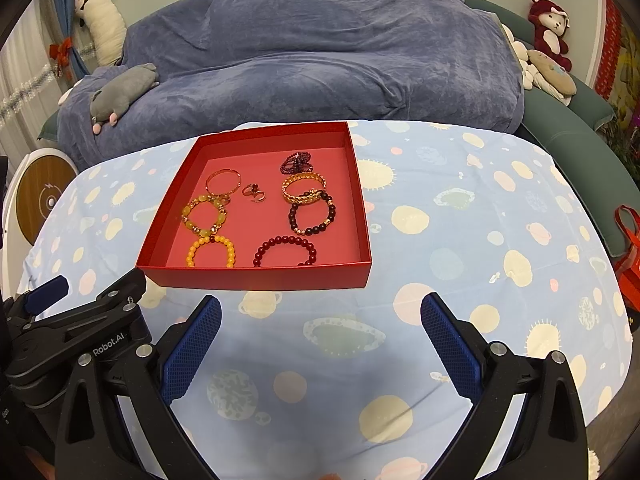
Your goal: Organize jewelry
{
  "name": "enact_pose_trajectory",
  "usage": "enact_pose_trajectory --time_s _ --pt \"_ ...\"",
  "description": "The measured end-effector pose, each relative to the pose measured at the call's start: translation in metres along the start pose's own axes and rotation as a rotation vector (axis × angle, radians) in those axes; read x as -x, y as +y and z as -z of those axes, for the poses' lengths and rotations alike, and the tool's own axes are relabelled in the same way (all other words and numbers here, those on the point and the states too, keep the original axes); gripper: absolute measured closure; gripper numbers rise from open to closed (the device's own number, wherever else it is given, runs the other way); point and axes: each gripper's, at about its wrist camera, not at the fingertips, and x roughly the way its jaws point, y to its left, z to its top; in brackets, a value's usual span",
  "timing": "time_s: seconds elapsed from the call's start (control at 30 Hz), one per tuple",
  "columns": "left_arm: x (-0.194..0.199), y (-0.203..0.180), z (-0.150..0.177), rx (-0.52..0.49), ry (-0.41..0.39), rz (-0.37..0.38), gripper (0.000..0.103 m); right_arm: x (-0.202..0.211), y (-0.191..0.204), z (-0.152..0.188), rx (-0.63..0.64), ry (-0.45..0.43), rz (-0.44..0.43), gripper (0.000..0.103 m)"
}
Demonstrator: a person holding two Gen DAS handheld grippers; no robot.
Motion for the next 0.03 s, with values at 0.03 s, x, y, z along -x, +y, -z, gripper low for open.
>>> enact_pose_trajectory --time_s 0.03 --pt "-0.0002 -0.0017 -0.0006 0.000 0.001 -0.001 0.007 0.0000 0.0000 0.0000 0.000 0.000 0.001 0.007"
